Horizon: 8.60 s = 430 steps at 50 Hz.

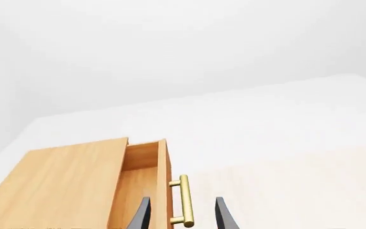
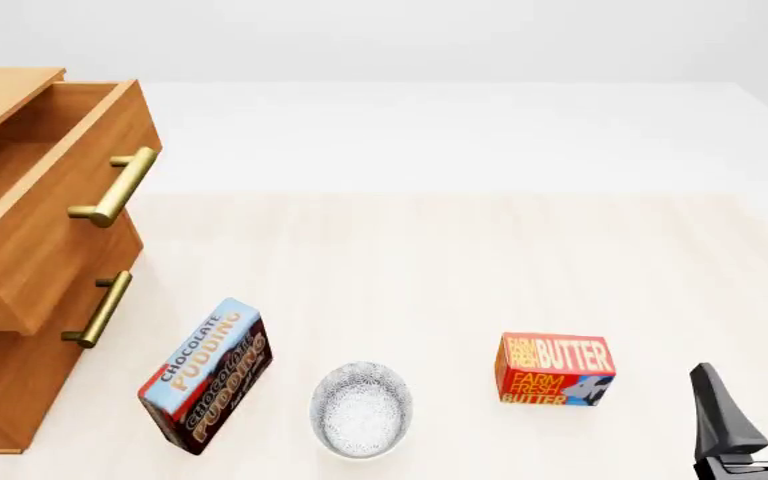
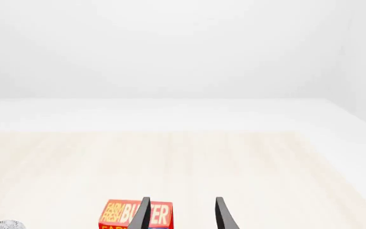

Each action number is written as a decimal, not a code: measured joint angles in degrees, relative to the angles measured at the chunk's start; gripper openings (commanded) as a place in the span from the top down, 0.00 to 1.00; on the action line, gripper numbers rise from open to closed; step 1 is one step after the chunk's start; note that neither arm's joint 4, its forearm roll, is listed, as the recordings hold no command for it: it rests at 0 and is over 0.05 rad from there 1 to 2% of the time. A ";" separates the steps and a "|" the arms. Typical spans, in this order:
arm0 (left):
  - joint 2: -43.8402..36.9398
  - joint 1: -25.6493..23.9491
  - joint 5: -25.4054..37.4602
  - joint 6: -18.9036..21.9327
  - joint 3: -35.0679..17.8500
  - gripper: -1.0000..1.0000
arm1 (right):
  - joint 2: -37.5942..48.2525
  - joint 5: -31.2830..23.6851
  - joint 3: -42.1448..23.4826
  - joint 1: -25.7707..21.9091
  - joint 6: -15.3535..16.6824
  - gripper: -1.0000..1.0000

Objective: Put the bowl in the top drawer of the cabinet.

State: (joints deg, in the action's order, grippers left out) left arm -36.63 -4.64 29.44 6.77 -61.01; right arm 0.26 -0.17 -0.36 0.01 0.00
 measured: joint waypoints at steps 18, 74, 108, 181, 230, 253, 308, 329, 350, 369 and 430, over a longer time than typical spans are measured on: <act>-7.19 2.44 3.08 -3.24 -4.96 0.00 | 0.00 0.00 0.00 0.00 0.00 0.00; -20.84 6.80 -0.18 -10.38 -3.37 0.00 | 0.00 0.00 0.00 0.00 0.01 0.00; -25.15 7.98 -4.18 -10.86 0.23 0.00 | 0.00 0.00 0.00 0.00 0.01 0.00; -28.34 3.35 -8.01 -12.88 4.48 0.00 | 0.00 0.00 0.00 0.00 0.00 0.00; -28.33 -2.68 -8.73 -20.00 4.72 0.00 | 0.00 0.00 0.00 0.00 0.00 0.00; -28.34 -5.64 -9.02 -21.85 4.74 0.00 | 0.00 0.00 0.00 0.00 0.00 0.00; -27.78 -11.80 -8.70 -15.65 5.05 0.00 | -0.01 -0.01 0.00 0.03 0.01 0.00; -27.16 -14.35 -9.44 -15.53 5.74 0.00 | -0.04 -0.03 0.00 0.07 0.01 0.00; -26.93 -14.70 -9.95 -16.47 6.09 0.00 | -0.04 -0.04 0.00 0.07 0.01 0.00; -26.39 -15.48 -8.62 -17.41 6.11 0.00 | -0.04 -0.04 0.00 0.07 0.01 0.00; -13.08 -20.47 0.14 -9.60 6.02 0.00 | -0.04 -0.04 0.00 0.07 0.01 0.00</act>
State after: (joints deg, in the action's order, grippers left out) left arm -49.71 -25.11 29.58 -2.83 -54.99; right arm 0.22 -0.21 -0.36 0.08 0.01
